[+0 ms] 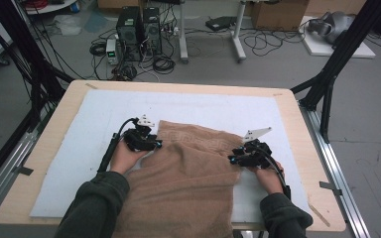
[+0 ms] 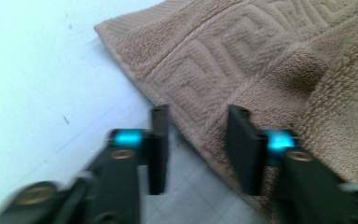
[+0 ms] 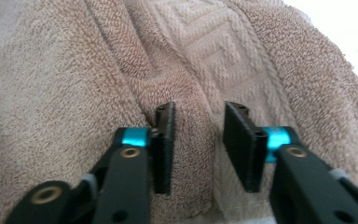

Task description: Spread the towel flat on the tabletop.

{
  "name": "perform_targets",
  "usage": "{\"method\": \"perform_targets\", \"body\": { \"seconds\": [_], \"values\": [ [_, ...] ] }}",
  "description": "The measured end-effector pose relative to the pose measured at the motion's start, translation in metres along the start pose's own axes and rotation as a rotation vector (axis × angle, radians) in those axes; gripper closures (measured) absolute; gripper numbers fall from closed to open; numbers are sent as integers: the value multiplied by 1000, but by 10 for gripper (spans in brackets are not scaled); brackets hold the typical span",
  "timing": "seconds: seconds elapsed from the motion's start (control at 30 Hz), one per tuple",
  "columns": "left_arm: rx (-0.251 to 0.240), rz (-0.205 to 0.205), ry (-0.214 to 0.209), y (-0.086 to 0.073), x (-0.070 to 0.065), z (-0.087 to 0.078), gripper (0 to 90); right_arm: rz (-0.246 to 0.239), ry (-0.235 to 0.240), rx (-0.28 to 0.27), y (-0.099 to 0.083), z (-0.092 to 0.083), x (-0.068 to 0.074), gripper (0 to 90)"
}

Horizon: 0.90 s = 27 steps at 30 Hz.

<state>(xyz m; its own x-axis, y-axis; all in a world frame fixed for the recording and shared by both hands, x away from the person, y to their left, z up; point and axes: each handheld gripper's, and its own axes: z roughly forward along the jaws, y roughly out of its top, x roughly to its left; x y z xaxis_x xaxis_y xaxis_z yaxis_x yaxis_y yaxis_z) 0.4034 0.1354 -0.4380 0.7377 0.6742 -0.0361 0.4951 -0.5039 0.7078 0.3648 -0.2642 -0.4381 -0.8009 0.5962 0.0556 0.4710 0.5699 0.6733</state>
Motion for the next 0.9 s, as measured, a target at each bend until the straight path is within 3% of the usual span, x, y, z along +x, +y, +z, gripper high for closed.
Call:
{"method": "perform_targets", "body": {
  "seconds": [0.07, 0.13, 0.23, 0.3, 0.43, 0.53, 0.6, 0.63, 0.67, 0.77, 0.9],
  "values": [
    [1, -6, -4, 1, -2, 1, 823, 7, 8, -4, 0, 0, -4, 759],
    [4, -14, 10, 1, -1, -1, 838, -3, 29, -1, 2, 1, -5, 827],
    [-5, -15, 67, 1, 3, -11, 845, -54, -4, 35, 12, 1, -1, 849],
    [-58, -26, 111, 3, 9, -28, 846, -92, -23, 45, 22, 3, 1, 853],
    [-170, -66, 189, 6, 22, -57, 847, -107, -46, 9, 46, 1, -4, 862],
    [-232, -83, 233, 13, 32, -69, 845, -128, -112, -46, 71, -4, -9, 863],
    [-212, -85, 251, 18, 36, -66, 821, -123, -173, -82, 87, -8, -15, 835],
    [-204, -95, 268, 19, 38, -65, 775, -107, -208, -89, 93, -8, -18, 761],
    [-204, -105, 255, 17, 40, -66, 733, -98, -221, -102, 96, -8, -21, 673],
    [-163, -106, 222, 11, 42, -68, 659, -71, -181, -67, 96, -7, -25, 657],
    [-165, -83, 168, 1, 36, -75, 644, -73, -108, -53, 83, -10, -19, 619]
  ]
}}
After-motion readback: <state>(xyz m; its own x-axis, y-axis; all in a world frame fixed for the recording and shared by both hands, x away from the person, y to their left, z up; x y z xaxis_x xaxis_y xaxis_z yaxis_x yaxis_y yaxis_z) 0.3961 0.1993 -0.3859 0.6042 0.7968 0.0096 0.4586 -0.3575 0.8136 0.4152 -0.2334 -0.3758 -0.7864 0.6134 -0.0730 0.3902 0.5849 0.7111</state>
